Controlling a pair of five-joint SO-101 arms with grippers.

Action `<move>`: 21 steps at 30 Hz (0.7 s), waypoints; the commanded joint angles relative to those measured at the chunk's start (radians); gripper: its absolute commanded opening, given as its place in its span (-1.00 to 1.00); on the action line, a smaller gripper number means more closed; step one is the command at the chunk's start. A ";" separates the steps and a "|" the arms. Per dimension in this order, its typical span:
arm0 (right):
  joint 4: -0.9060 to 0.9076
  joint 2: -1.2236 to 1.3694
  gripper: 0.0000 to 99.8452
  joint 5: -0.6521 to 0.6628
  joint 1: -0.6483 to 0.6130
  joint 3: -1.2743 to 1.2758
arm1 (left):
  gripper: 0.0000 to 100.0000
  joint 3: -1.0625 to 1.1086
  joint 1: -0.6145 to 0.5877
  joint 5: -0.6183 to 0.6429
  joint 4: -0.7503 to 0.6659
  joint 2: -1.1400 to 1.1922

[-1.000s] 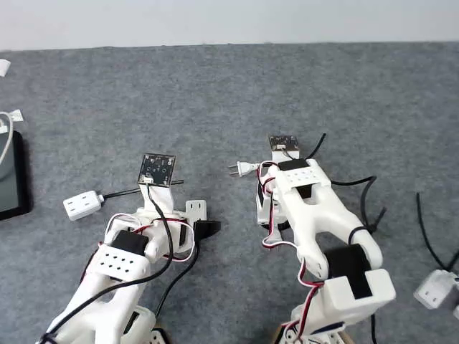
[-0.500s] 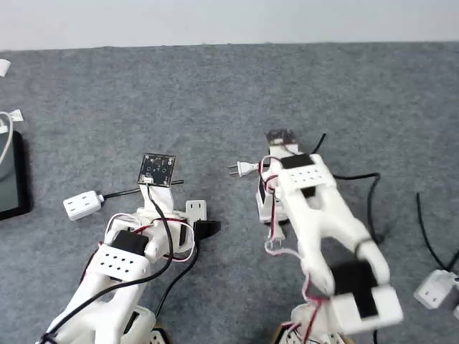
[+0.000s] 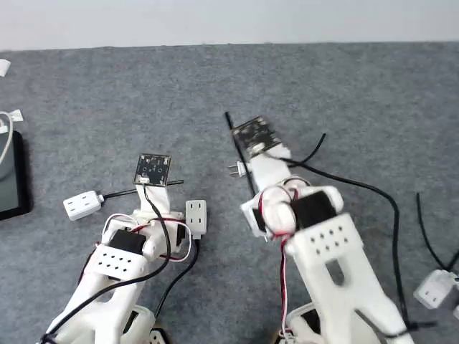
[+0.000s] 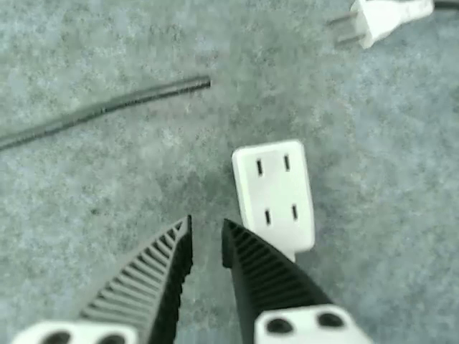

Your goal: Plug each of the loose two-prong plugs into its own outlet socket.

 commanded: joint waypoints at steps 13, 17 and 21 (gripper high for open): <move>-0.128 -0.191 -0.98 0.041 -0.285 0.091 | -0.98 -0.309 -0.034 -0.551 0.192 0.391; -0.173 -0.191 -0.98 0.014 -0.286 0.124 | -0.98 -0.214 0.011 -0.574 0.166 0.267; -0.199 -0.189 -0.98 -0.015 -0.286 0.135 | -0.98 -0.070 0.072 -0.632 0.143 0.054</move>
